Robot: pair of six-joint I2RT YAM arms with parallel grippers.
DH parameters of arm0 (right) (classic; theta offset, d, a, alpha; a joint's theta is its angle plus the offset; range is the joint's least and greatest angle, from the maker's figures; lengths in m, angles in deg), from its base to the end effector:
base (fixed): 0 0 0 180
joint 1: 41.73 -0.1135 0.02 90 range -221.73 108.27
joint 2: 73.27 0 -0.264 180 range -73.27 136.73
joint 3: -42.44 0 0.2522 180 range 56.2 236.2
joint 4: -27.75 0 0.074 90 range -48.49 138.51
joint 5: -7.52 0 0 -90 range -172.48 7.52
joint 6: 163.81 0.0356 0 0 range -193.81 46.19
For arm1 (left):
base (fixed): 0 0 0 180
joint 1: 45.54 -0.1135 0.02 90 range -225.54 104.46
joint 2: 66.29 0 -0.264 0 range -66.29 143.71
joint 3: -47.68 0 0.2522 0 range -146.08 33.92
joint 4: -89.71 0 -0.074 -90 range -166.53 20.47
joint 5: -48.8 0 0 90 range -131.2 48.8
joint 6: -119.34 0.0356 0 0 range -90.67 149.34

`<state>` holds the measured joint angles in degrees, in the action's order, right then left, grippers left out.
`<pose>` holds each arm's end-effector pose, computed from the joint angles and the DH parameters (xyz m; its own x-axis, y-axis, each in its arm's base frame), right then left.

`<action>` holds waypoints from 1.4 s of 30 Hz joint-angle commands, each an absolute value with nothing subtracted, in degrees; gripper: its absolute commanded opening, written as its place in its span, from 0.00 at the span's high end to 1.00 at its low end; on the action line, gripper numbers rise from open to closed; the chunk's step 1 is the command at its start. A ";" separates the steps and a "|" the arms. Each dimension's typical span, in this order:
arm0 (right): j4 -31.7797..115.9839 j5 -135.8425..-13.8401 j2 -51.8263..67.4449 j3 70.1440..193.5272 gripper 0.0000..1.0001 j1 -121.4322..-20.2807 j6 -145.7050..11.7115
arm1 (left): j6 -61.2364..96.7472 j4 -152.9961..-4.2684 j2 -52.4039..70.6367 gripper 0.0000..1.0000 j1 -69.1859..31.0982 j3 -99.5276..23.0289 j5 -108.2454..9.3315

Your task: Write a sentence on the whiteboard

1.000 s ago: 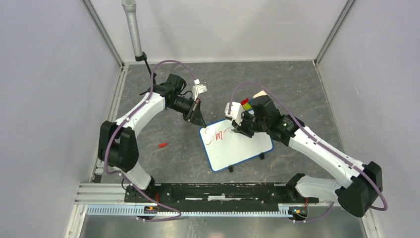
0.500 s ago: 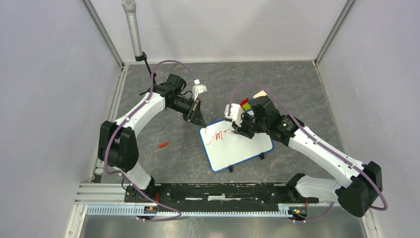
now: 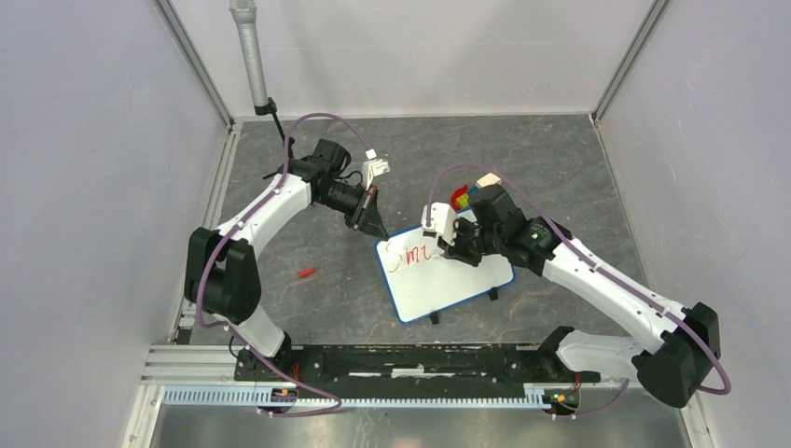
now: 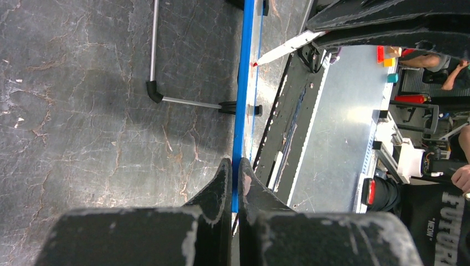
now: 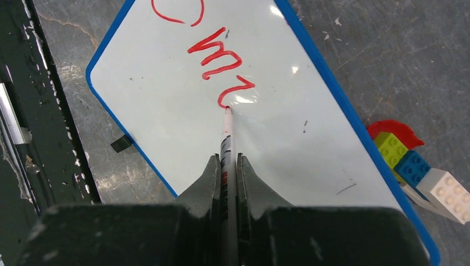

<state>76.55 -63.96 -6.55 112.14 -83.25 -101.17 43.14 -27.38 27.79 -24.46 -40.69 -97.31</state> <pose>0.1742 0.1693 0.2918 -0.1118 -0.6811 -0.7236 -0.9522 0.2817 -0.1180 0.2916 -0.1441 0.2643 -0.7286 0.4234 -0.5384 0.6762 0.3197 -0.6637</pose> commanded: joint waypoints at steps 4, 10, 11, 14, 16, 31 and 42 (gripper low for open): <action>75.88 -63.67 -6.05 119.97 1.00 -83.21 -100.48 | 44.80 -27.66 27.25 0.98 -24.28 -40.93 -97.62; 73.85 -63.72 -4.43 121.24 1.00 -83.21 -99.85 | 44.65 -27.66 26.95 0.97 -24.33 -40.79 -97.53; 73.49 -64.05 -4.09 121.24 1.00 -83.21 -99.87 | 44.71 -27.66 26.86 0.98 -24.34 -40.83 -97.53; 72.69 -65.02 -3.33 120.91 1.00 -83.21 -100.04 | 44.67 -27.65 26.94 0.98 -24.38 -40.77 -97.49; 72.36 -65.77 -3.03 120.52 1.00 -83.22 -100.24 | 44.88 -27.66 26.94 0.98 -24.37 -40.56 -97.36; 73.94 -66.58 -5.22 117.15 1.00 -83.22 -101.50 | 44.67 -27.65 27.44 0.98 -24.37 -40.70 -97.28; 71.99 -67.85 -7.02 119.17 1.00 -81.60 -100.62 | 44.43 -27.71 27.13 0.97 -24.37 -40.80 -97.32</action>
